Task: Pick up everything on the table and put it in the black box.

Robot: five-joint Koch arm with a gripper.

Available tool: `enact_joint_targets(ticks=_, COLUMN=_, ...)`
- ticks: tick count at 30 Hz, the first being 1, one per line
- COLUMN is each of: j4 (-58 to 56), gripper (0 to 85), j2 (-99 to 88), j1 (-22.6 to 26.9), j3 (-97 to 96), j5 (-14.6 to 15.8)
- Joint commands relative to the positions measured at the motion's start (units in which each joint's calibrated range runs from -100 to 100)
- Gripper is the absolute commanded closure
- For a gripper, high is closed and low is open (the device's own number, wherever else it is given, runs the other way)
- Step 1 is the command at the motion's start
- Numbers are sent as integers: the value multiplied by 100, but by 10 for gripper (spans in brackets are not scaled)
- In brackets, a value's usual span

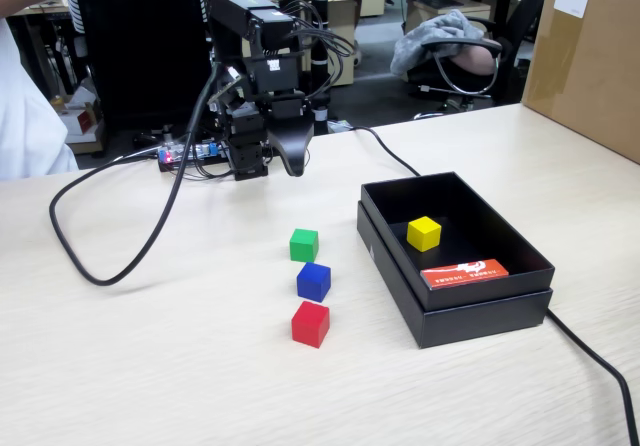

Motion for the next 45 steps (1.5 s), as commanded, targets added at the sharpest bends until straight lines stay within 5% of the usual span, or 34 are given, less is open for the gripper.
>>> enact_joint_targets(ticks=1, j4=297, gripper=337, j2=122, j1=-63, j3=173, j5=68)
enact_joint_targets(ticks=18, j4=547, gripper=333, j2=3530, j1=-63, j3=934, j5=230)
enact_joint_targets(ticks=34, j4=547, gripper=363, j2=4849, j1=-29, j3=1397, j5=259)
enact_joint_targets(ticks=40, j4=539, gripper=499, j2=5022, j1=-15, j3=1424, j5=259)
enact_joint_targets(ticks=45, j4=539, gripper=785, j2=5010, j1=-20, j3=1487, j5=259)
